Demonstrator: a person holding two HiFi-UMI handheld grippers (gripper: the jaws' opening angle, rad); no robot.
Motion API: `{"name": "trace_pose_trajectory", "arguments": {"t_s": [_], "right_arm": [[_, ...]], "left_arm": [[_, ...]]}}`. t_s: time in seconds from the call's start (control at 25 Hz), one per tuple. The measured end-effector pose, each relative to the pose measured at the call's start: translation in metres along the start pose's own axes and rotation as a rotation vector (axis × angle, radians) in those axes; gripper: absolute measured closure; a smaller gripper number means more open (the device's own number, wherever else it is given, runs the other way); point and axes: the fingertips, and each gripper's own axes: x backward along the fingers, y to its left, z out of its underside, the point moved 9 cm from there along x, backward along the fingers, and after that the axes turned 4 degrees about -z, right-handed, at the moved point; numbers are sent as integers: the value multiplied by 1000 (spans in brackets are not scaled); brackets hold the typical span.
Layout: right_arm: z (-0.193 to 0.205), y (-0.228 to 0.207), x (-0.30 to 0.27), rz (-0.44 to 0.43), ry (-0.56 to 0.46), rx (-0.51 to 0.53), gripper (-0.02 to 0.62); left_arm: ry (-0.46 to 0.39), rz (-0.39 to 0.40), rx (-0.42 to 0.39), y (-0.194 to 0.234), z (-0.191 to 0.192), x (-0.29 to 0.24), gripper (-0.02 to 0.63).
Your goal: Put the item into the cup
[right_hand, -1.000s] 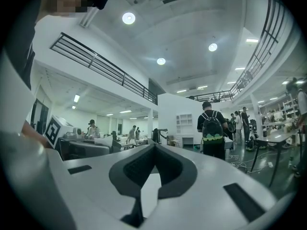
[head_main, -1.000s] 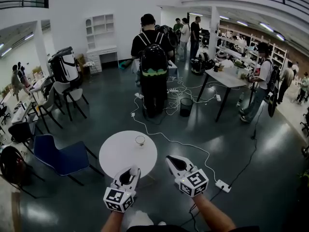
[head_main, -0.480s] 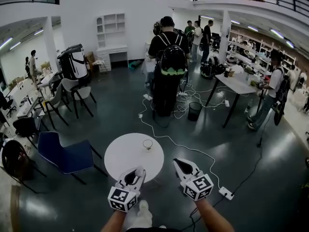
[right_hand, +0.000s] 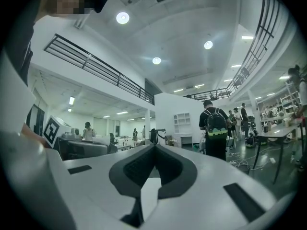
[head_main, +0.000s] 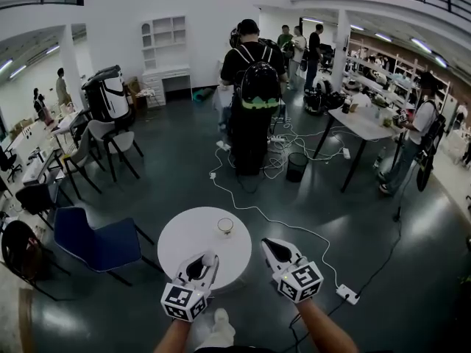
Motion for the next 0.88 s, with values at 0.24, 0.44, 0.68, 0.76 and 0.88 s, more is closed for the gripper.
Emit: {"name": "trace_pose_trajectory", "arguments": {"t_s": [0.24,0.44,0.68,0.76,0.88], "right_arm": [[-2,-31,-42,-5,4,0,580],[-11,-57,-79,-9,12,-5,580],[-12,-78,-109,6,22,0,580],[-19,-86,-123,8,26,-3,580],[-23,-99,-140,21,33,-7,580]], "left_arm": [[-2,2,4,31,-6,-40,517],[6,10,7,56,-18,-80,517],[17,27,9,80,-20,-115,517],[16,28,12,92,-29,-127,518],[21,41,17,106,-35,-145,517]]}}
